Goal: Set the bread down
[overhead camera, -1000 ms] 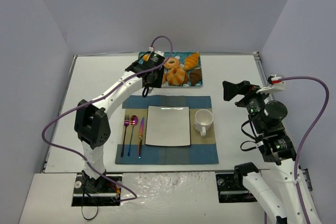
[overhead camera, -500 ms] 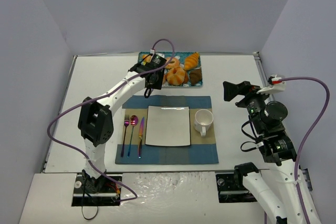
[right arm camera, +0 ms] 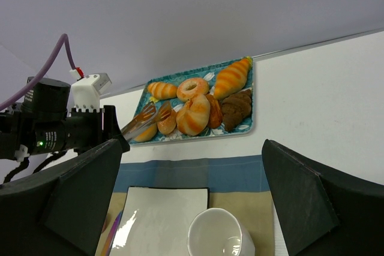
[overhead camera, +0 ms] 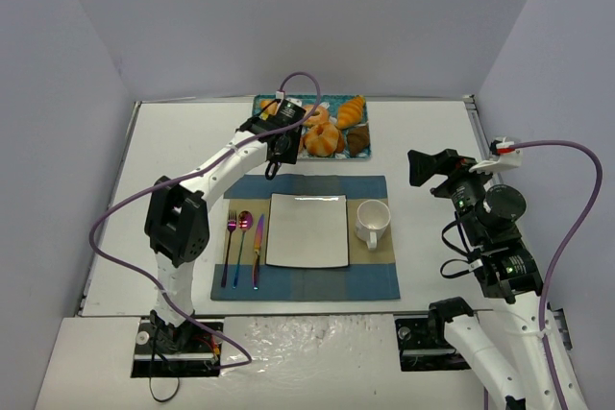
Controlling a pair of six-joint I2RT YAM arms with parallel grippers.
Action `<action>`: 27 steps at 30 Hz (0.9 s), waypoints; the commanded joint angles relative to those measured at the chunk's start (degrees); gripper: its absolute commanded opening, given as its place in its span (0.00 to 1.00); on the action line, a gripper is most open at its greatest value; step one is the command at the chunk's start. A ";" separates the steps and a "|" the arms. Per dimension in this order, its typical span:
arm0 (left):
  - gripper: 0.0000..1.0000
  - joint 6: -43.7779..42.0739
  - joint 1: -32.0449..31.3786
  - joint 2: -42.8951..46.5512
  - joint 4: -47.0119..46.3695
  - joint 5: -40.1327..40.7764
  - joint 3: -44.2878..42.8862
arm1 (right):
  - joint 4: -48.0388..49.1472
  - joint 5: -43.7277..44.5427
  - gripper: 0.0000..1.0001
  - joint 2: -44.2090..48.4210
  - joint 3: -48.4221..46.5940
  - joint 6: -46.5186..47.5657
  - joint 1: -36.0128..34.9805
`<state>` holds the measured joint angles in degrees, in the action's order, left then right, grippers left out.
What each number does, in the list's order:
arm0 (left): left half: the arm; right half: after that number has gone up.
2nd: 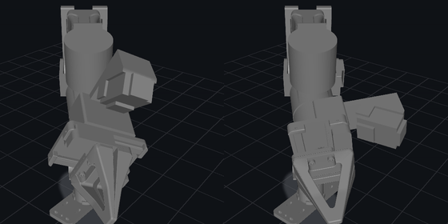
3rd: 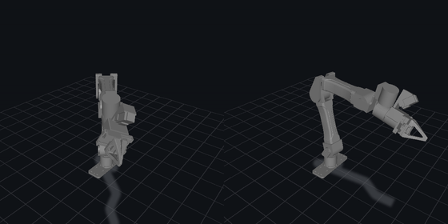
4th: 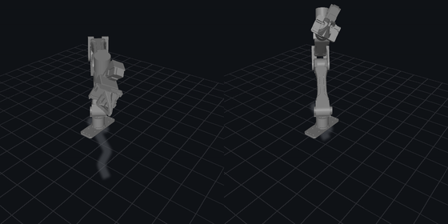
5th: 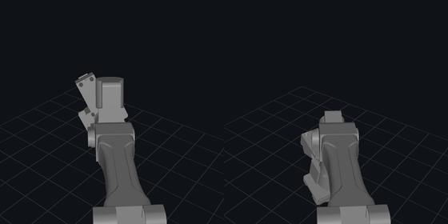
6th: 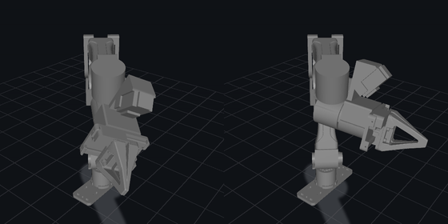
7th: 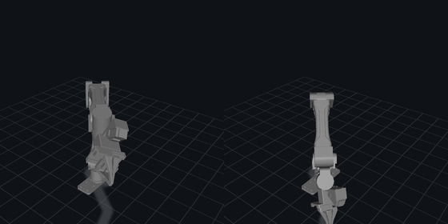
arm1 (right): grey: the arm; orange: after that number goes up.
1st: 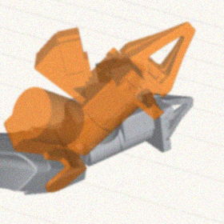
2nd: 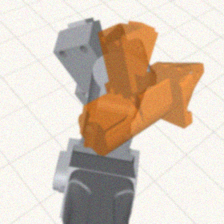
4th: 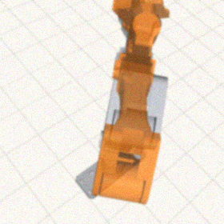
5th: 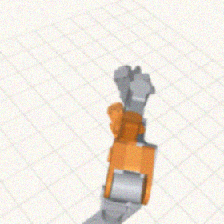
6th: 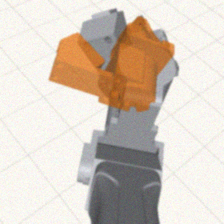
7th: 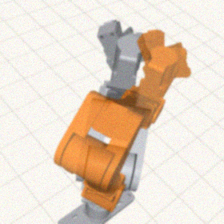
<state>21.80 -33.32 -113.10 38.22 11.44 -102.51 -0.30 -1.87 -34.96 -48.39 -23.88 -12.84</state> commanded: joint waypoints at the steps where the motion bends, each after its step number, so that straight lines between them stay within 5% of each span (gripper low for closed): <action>1: 0.38 1.15 -0.25 2.17 -2.72 0.39 -0.40 | 4.07 0.99 1.00 0.24 -2.05 0.85 -0.43; 27: 0.38 1.59 -0.43 2.09 -3.15 -0.74 1.20 | 4.07 0.99 1.00 0.00 -1.62 0.94 -0.45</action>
<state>22.79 -33.32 -113.14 36.98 10.25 -100.62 -0.32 -1.76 -34.48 -48.40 -23.75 -12.84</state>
